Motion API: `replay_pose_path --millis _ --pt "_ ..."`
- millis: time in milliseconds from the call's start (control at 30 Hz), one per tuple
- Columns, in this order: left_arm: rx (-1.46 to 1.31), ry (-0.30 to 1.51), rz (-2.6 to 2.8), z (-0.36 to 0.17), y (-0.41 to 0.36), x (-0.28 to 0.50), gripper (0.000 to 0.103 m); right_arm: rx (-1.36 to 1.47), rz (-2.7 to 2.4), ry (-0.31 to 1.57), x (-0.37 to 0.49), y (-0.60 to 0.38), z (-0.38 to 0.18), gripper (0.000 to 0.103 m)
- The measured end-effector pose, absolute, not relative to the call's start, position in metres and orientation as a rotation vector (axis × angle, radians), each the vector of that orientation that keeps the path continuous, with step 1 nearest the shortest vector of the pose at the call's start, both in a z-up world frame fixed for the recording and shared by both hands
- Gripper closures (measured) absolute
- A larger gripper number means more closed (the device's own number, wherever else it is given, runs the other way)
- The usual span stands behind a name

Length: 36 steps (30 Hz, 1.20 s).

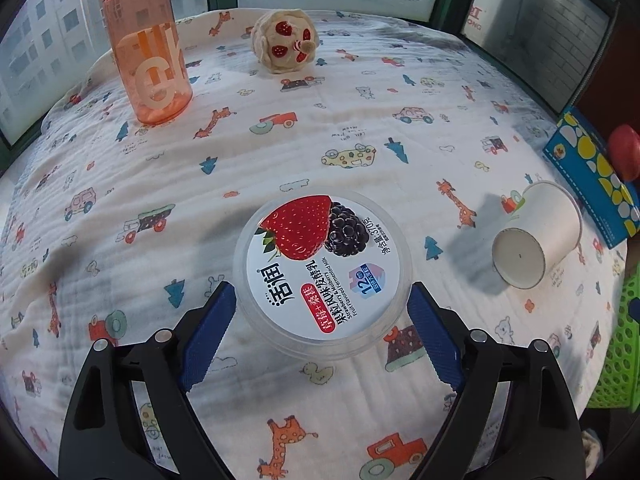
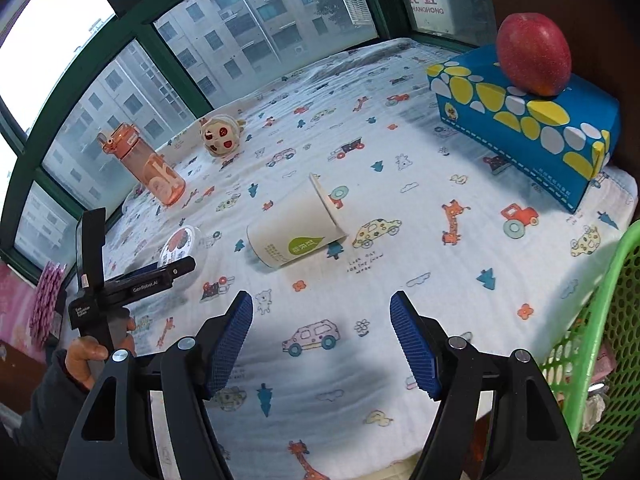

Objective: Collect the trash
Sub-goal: 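Grasp the strawberry-label yogurt cup with the left tool and lift it, then grasp the white paper cup with the right tool and lift it while the left tool holds the yogurt cup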

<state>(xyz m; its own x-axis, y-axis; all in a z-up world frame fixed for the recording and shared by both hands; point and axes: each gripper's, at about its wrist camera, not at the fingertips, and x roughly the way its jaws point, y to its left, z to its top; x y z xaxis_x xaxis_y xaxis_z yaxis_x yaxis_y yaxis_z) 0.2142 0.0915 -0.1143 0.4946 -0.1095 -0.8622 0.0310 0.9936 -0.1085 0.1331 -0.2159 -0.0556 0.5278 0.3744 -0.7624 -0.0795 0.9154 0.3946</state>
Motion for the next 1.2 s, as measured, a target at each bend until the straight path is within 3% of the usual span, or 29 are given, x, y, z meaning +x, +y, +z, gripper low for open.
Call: replay_pose_path --millis 567,967,1200 --pt "-0.107 1.001 -0.132 -0.091 0.109 0.184 0.018 0.753 0.217 1.091 0.211 -0.201 -0.107 0.034" --pt "-0.115 1.006 -0.144 -0.093 0.112 0.179 0.018 0.897 0.18 1.127 0.246 -0.2 -0.137 0.034" --pt "-0.126 1.01 -0.139 -0.093 0.112 0.177 0.018 0.792 0.237 1.083 0.239 -0.193 -0.121 0.04"
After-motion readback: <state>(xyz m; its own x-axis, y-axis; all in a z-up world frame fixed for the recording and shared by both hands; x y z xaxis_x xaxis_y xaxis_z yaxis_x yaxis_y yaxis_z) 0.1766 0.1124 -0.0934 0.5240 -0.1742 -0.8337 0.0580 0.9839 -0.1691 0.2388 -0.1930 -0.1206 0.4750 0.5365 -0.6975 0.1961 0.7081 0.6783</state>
